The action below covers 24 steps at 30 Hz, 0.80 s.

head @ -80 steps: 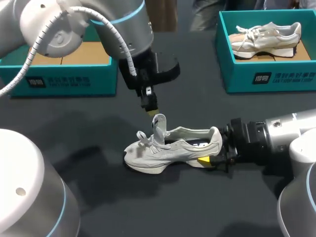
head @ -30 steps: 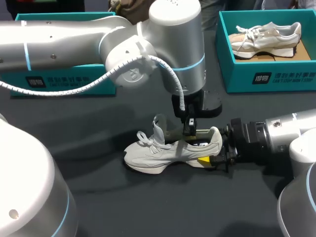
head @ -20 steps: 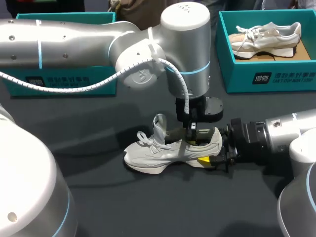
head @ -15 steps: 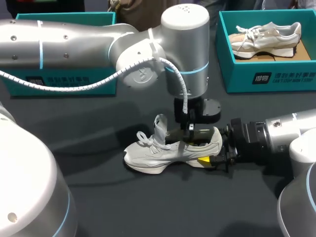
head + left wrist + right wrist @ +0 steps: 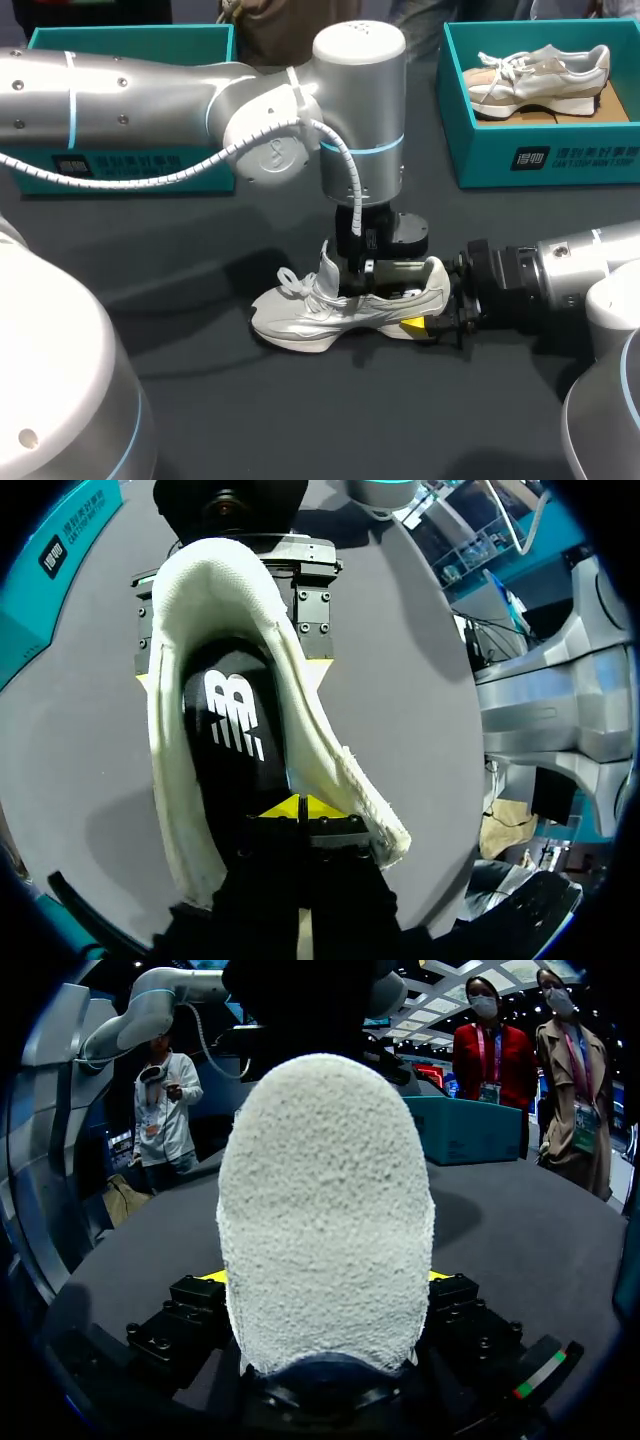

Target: Take the shoe out of the shoebox, open the shoe tongue, remove and reinsert the insole, then place the shoe into the shoebox

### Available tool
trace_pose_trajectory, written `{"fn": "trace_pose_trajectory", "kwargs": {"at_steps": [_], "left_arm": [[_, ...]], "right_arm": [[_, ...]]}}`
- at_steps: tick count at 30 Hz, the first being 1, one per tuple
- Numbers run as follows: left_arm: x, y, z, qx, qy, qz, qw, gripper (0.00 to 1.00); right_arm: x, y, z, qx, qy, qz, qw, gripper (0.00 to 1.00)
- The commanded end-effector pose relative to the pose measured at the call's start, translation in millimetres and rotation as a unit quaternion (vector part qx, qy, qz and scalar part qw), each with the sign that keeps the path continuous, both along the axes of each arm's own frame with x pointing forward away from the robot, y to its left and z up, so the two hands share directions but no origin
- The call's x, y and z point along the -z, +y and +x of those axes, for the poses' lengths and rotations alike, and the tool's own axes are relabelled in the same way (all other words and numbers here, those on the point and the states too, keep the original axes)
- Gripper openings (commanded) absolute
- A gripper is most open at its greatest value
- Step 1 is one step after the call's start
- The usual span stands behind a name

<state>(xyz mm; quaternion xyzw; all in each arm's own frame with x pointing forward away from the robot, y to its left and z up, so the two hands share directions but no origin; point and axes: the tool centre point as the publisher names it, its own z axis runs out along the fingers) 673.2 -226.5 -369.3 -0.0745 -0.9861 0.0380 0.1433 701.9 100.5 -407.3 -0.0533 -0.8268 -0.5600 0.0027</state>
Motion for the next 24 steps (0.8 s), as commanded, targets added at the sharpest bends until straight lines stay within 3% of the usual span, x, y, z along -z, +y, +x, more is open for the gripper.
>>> {"fn": "trace_pose_trajectory", "kwargs": {"at_steps": [1,4,8,24], "left_arm": [[6.2,2.1,-6.0,-0.001,-0.008,-0.004,1.000,0.07],[10.4,1.7,-8.8,-0.006,-0.012,-0.004,1.000,0.26],[18.8,0.0,-11.2,-0.011,-0.028,-0.003,1.000,0.37],[42.0,-14.6,3.3,-0.019,-0.127,-0.008,0.992,0.36]], "right_arm": [[-0.7,0.2,0.1,0.000,0.001,-0.002,1.000,0.00],[-0.7,0.2,0.1,0.000,0.001,-0.002,1.000,0.00],[-0.7,0.2,0.1,0.000,0.001,-0.002,1.000,0.00],[-0.7,0.2,0.1,0.000,0.001,-0.002,1.000,0.00]]}}
